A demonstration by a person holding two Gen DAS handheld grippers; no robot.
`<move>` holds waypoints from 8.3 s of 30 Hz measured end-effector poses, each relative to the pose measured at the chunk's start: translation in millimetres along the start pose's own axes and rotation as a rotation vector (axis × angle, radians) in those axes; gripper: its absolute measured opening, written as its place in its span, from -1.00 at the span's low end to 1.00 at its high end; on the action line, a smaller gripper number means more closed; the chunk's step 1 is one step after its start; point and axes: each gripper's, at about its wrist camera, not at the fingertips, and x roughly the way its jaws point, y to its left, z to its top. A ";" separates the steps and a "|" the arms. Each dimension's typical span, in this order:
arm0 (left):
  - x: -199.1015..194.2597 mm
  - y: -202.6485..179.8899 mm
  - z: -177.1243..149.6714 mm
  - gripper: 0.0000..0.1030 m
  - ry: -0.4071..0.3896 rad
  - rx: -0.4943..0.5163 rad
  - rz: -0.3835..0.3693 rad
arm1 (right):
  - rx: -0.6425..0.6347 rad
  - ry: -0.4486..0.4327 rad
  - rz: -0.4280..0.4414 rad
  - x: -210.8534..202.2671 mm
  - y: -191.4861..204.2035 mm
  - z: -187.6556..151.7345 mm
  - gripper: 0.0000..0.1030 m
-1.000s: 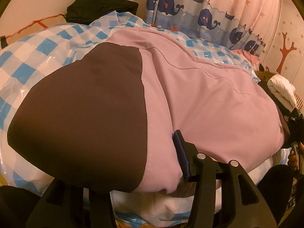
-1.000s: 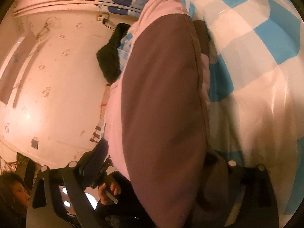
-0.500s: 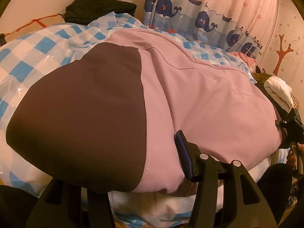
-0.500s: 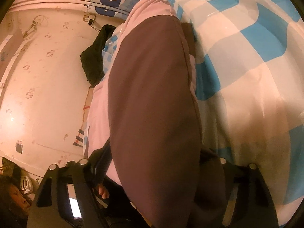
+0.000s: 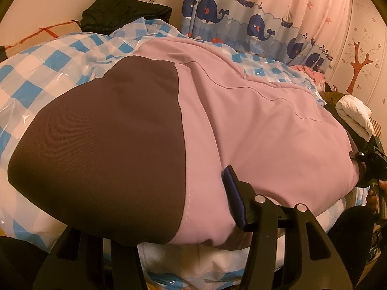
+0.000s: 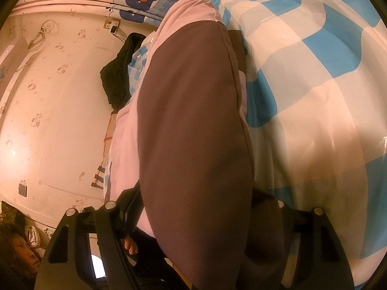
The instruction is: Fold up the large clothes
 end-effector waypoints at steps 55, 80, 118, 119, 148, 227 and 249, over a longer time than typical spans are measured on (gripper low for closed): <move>16.1 109.6 8.2 0.31 0.037 -0.623 -0.293 | -0.531 -0.233 -0.414 44.5 135.3 63.6 0.63; 23.0 123.1 0.6 0.77 0.048 -0.723 -0.307 | -0.796 -0.038 -0.647 218.4 198.8 78.9 0.88; 44.8 79.0 3.6 0.86 0.048 -0.734 -0.225 | -0.854 -0.033 -0.795 176.2 159.5 -42.6 0.89; 44.2 78.0 4.5 0.86 0.045 -0.728 -0.228 | -0.875 -0.015 -0.804 185.1 157.4 -40.3 0.89; 53.7 81.8 15.9 0.85 -0.025 -0.796 -0.179 | -0.810 -0.089 -0.672 164.2 181.3 -23.1 0.89; -23.5 -327.7 61.3 0.35 -0.032 0.517 -0.550 | -0.419 -0.186 -0.143 -4.3 10.7 104.9 0.87; 95.4 -374.3 26.1 0.65 0.166 0.644 -0.557 | -0.365 -0.182 -0.453 4.3 12.4 138.3 0.88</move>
